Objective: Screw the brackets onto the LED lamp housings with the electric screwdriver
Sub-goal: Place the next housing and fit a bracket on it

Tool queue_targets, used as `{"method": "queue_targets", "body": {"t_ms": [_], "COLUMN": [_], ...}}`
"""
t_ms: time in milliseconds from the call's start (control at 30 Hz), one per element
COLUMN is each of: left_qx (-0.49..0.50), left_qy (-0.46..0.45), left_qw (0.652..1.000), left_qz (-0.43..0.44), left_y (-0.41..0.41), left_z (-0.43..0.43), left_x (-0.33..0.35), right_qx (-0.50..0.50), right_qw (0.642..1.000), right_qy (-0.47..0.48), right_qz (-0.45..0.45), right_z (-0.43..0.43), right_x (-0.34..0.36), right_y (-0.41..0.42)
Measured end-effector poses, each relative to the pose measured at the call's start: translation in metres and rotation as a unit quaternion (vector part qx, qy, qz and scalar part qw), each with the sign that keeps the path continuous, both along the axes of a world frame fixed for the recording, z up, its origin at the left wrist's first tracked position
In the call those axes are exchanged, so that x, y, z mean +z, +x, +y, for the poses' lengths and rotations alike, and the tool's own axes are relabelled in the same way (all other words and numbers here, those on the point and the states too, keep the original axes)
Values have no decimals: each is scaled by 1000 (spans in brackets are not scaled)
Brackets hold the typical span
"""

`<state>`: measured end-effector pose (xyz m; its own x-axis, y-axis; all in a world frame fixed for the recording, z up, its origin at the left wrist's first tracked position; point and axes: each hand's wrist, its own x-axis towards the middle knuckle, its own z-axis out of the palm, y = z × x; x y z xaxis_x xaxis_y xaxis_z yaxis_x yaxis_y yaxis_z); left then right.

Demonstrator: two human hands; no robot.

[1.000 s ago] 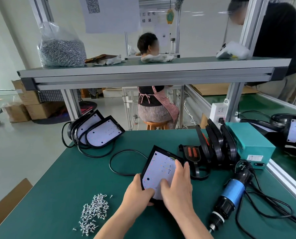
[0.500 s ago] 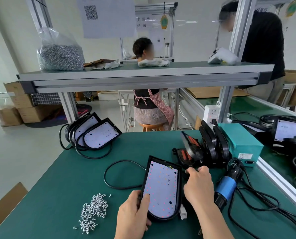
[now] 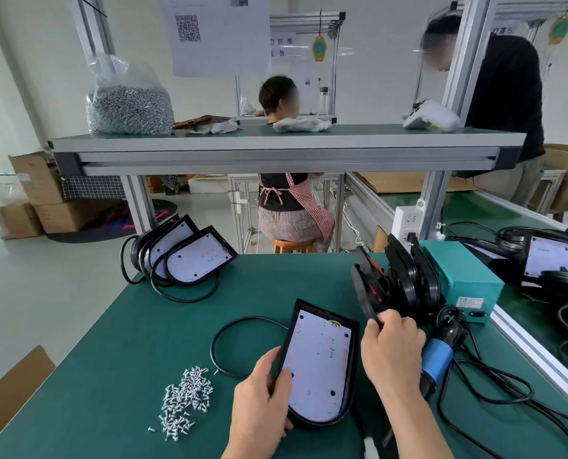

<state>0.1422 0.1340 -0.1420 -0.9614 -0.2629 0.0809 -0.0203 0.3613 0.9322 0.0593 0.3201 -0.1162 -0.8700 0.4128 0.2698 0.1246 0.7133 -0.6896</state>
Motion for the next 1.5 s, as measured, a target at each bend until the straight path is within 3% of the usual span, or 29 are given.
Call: {"method": "queue_targets", "body": {"t_ms": [233, 367, 500, 767, 933, 1300, 1433, 1500], "left_qx": [6, 18, 24, 20, 27, 17, 3, 3], "left_qy": [-8, 1, 7, -6, 25, -31, -27, -16], "left_qw": [1000, 1000, 1000, 1000, 999, 999, 1000, 1000], "left_qz": [5, 5, 3, 0, 5, 15, 1, -3], "left_y": [-3, -2, 0, -3, 0, 0, -1, -1], "left_z": [0, 2, 2, 2, 2, 2, 1, 1], "left_x": [-3, 0, 3, 3, 7, 4, 4, 5], "right_qx": [27, 74, 143, 242, 279, 279, 221, 180], "right_qw": [986, 974, 961, 933, 929, 948, 963, 976], "right_qy": [-137, -91, 16, 151, 114, 43, -51, -58], "right_qz": [94, 193, 234, 219, 214, 146, 147, 104], "right_z": [-9, -23, -35, -57, -52, -53, -33, -16], "right_x": [17, 21, 9, -10, -11, -18, -1, 11], "right_y": [20, 48, 75, 98, 96, 93, 77, 56]}}
